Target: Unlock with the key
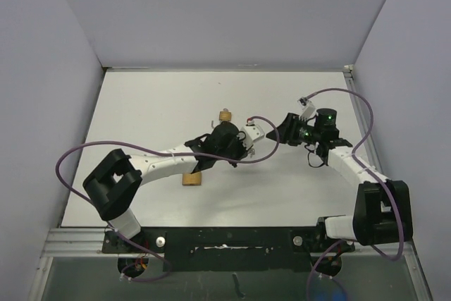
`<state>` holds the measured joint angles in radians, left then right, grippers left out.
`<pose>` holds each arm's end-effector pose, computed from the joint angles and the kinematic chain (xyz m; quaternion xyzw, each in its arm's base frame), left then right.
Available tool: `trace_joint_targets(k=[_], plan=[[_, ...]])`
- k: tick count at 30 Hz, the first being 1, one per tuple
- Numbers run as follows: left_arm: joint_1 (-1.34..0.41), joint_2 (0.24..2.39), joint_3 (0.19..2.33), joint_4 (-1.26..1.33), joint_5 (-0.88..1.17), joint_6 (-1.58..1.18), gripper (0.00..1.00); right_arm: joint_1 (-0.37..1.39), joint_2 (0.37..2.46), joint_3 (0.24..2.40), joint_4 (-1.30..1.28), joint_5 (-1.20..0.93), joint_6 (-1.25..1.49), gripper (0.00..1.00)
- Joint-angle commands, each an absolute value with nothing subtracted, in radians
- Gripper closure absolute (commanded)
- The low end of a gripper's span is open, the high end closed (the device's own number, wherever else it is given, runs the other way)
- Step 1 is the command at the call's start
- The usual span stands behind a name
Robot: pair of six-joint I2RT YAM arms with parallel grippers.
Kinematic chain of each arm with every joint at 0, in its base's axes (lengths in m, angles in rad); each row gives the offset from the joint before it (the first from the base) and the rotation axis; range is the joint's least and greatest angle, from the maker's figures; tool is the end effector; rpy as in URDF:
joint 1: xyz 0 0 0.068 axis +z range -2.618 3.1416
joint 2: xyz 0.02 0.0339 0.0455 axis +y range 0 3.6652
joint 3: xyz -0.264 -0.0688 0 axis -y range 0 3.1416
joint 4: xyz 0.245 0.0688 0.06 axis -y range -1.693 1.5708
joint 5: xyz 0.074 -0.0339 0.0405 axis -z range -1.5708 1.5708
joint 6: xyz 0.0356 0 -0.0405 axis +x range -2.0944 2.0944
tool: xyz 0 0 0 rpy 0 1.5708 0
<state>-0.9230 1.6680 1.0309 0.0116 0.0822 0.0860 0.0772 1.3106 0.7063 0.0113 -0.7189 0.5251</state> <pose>0.2191 -0.2944 0.2146 0.4464 0.7697 -0.2183 0.4007 0.2687 0.0443 0.2225 0.0225 0.8425 0.4270 0.3277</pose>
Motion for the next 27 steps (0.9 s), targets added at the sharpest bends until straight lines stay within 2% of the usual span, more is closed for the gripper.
trace_joint_targets(k=[1, 15, 27], plan=[[-0.917, 1.640, 1.099, 0.082, 0.130, 0.063, 1.00, 0.079, 1.330, 0.668, 0.192, -0.803, 0.634, 0.56], [-0.917, 1.679, 1.148, 0.114, 0.136, -0.002, 1.00, 0.125, 1.393, 0.594, 0.440, -0.828, 0.787, 0.59], [-0.902, 1.698, 1.161, 0.128, 0.126, -0.047, 1.00, 0.146, 1.405, 0.575, 0.493, -0.829, 0.816, 0.63]])
